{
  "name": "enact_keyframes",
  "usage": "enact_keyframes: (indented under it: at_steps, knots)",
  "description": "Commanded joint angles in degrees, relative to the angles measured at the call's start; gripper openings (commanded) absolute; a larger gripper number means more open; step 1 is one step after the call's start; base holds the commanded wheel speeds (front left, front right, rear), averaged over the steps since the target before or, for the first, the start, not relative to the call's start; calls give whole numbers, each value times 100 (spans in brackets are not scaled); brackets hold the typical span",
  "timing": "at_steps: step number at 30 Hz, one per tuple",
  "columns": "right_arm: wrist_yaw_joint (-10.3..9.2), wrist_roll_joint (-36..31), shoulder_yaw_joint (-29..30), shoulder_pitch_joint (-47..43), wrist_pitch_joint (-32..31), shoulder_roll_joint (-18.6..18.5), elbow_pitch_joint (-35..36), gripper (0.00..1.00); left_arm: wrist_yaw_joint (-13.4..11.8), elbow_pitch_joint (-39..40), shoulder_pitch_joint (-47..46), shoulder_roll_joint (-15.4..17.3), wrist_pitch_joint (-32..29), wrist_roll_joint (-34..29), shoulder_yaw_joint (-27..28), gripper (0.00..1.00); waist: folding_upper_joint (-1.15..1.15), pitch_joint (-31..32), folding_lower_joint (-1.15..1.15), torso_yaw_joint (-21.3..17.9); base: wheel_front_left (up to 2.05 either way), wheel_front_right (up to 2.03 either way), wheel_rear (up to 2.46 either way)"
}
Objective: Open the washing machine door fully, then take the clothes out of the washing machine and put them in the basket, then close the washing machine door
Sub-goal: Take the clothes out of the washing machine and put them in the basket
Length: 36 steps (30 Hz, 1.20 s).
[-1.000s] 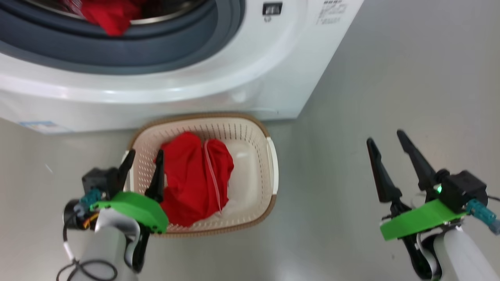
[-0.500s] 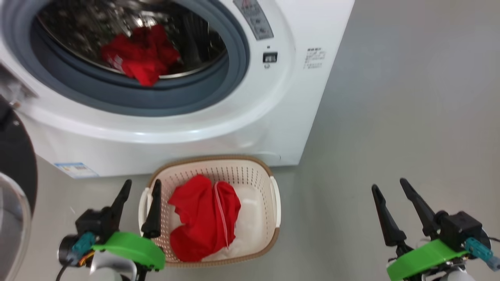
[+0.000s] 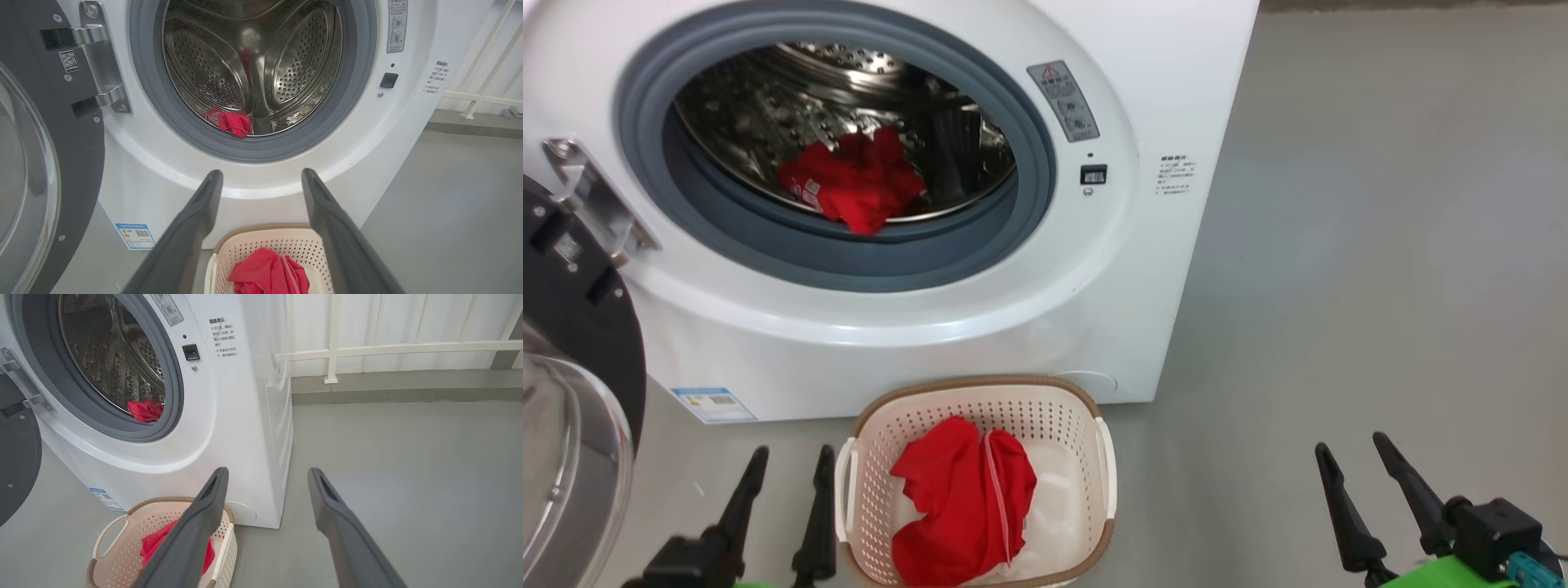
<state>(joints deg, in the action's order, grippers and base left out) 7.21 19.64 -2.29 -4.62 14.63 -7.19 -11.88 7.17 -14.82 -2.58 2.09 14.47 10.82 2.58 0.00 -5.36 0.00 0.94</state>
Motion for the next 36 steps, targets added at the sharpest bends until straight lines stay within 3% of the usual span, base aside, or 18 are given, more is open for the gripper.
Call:
enact_keyframes:
  at_steps: [1, 15, 36]
  knots:
    - [28, 19, -76, 12, 37, -82, 147, 100, 32, 193, -3, 93, 52, -48, 224, 100, 0, 69, 0, 14, 0, 0, 0]
    - [28, 11, -8, -254, 37, -100, 243, 100, -59, 858, 662, 80, 52, 60, 309, 100, 0, 187, 0, 40, 0, 0, 0]
    - [28, -7, 2, -164, 37, -114, 262, 100, -202, 931, 615, 79, 52, 156, 148, 100, 0, 56, 0, 70, 0, 0, 0]
